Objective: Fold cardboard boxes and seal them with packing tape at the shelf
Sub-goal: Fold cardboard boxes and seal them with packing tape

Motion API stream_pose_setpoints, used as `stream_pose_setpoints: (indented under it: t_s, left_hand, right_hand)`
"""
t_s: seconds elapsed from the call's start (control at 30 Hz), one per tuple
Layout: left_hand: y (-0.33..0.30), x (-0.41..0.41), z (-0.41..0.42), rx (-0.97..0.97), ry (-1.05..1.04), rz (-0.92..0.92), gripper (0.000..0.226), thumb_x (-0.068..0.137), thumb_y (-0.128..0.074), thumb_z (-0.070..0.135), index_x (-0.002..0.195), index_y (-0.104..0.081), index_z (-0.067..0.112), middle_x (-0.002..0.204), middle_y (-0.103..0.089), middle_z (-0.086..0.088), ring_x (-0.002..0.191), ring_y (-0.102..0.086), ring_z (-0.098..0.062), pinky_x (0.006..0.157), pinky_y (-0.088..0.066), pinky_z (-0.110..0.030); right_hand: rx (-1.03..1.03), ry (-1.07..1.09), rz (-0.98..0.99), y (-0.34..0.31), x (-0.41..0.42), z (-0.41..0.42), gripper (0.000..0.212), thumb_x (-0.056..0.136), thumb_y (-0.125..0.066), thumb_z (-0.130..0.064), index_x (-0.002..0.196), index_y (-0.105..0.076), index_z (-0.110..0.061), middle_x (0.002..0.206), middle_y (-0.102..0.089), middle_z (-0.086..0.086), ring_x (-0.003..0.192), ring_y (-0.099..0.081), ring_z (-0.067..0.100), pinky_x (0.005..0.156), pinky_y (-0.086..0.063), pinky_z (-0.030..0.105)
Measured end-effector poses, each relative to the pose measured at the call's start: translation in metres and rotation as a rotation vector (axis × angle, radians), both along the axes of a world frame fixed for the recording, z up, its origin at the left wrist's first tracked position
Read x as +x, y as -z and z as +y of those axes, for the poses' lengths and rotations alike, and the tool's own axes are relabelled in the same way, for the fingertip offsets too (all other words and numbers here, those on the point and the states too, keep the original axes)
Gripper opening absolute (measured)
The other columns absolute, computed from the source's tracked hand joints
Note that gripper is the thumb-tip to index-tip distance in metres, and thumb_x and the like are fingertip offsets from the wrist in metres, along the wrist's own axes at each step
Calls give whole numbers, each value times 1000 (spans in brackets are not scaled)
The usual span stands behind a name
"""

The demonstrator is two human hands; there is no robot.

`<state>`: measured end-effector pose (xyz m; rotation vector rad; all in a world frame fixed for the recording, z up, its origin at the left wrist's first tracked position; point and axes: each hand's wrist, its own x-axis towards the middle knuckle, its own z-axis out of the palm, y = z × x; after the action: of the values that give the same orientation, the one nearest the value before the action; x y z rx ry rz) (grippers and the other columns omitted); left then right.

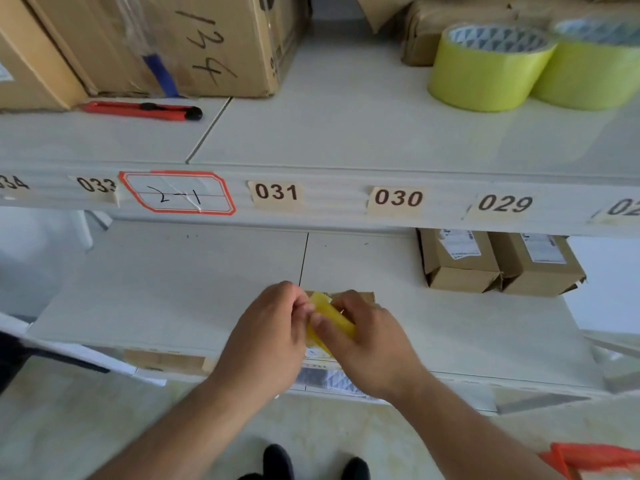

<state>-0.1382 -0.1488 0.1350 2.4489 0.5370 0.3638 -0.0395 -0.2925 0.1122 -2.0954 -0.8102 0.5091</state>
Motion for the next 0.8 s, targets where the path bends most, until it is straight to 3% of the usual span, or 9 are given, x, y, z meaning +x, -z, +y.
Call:
stream_pose_setpoints:
  t_s: [0.1, 0.2, 0.3, 0.37, 0.47, 0.53, 0.6, 0.7, 0.8]
  left_hand:
    - [-2, 4, -8, -31, -5, -41, 14, 101, -49, 32, 88, -50, 28, 81, -60, 12, 73, -56, -5, 64, -45, -28]
    - [12, 6, -5, -362, -137, -69, 17, 105, -53, 21, 88, -52, 25, 77, -72, 4, 70, -69, -11, 67, -57, -37]
    - [19, 7, -3, -677, -207, -94, 13, 104, -55, 6, 98, -54, 18, 81, -75, -5, 67, -72, -13, 63, -55, -22]
    - [21, 6, -3, -827, -248, -84, 18, 101, -58, 3, 108, -60, 19, 85, -77, -6, 71, -75, -15, 69, -58, -23]
    - [29, 3, -3, -821, -263, -69, 13, 100, -63, 8, 94, -72, 16, 80, -77, -6, 72, -75, -18, 80, -63, -42]
    - [33, 3, 0, -754, -276, -83, 18, 101, -63, 14, 85, -72, 16, 74, -75, -6, 67, -72, -17, 78, -63, -46]
    - [30, 4, 4, -746, -300, -116, 19, 101, -62, 13, 85, -72, 14, 74, -75, -8, 64, -70, -18, 72, -63, -42]
    - [23, 3, 14, -786, -314, -174, 18, 101, -62, 11, 87, -73, 11, 72, -74, -11, 60, -69, -20, 65, -61, -34]
    - [21, 3, 33, -703, -339, -247, 18, 101, -64, 14, 86, -72, 10, 68, -72, -9, 56, -67, -19, 60, -60, -26]
  right_hand:
    - [-136, -15, -101, -3, 20, -3, 63, 84, -38, -86, 107, -61, -32, 82, -70, -8, 76, -65, 12, 71, -55, 37]
    - [-180, -56, -114, -8, 38, 0, 47, 90, -52, -73, 124, -57, -41, 94, -74, -13, 82, -67, 12, 78, -55, 33]
    - [-230, -97, -169, -12, 40, 4, 30, 96, -56, -61, 121, -67, -49, 88, -73, -18, 81, -66, 8, 77, -53, 26]
    - [-266, -116, -201, -12, 38, 5, 31, 97, -56, -62, 122, -69, -48, 87, -74, -16, 81, -66, 9, 76, -53, 26]
    - [-321, -140, -251, -6, 38, 9, 37, 95, -52, -67, 126, -64, -49, 89, -76, -11, 85, -69, 12, 80, -54, 28]
    - [-355, -179, -268, -5, 39, 11, 44, 94, -50, -70, 129, -61, -46, 98, -76, -10, 90, -69, 14, 82, -55, 31]
    - [-321, -228, -159, -14, 42, 11, 48, 93, -52, -72, 131, -59, -43, 103, -75, -12, 89, -69, 9, 81, -56, 31]
    - [-288, -271, 50, -39, 56, 8, 53, 82, -57, -80, 126, -60, -51, 101, -68, -25, 88, -66, -5, 76, -52, 18]
    - [-545, -372, -129, -46, 82, 9, 72, 65, -44, -100, 111, -65, -49, 94, -69, -19, 81, -67, 2, 75, -57, 28]
